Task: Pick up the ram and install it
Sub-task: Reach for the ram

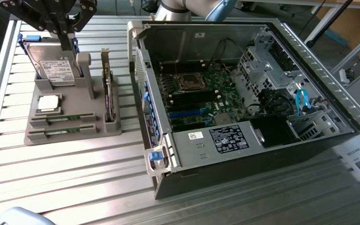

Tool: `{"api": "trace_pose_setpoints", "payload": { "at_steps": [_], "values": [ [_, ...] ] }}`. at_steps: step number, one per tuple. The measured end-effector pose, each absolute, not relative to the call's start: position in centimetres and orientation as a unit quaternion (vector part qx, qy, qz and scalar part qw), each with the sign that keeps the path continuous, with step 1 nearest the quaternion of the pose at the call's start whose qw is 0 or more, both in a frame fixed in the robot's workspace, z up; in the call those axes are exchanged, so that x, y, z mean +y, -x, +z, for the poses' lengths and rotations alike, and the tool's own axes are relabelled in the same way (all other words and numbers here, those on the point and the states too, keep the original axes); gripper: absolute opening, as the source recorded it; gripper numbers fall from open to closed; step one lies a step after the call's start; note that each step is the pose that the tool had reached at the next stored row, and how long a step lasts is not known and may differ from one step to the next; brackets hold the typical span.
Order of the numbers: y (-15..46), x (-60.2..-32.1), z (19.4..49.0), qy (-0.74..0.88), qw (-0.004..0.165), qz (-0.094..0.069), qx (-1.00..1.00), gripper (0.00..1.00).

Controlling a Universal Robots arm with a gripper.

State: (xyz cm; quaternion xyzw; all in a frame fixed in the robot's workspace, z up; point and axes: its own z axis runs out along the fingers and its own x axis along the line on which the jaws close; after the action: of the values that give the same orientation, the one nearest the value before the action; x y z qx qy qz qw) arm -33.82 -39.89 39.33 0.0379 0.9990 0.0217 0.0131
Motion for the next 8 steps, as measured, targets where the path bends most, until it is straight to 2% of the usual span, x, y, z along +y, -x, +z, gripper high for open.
{"api": "trace_pose_setpoints", "payload": {
  "at_steps": [8],
  "values": [
    [35.2, -39.9, 39.3, -0.038, 0.013, 0.022, 0.999, 0.10]
  ]
}}
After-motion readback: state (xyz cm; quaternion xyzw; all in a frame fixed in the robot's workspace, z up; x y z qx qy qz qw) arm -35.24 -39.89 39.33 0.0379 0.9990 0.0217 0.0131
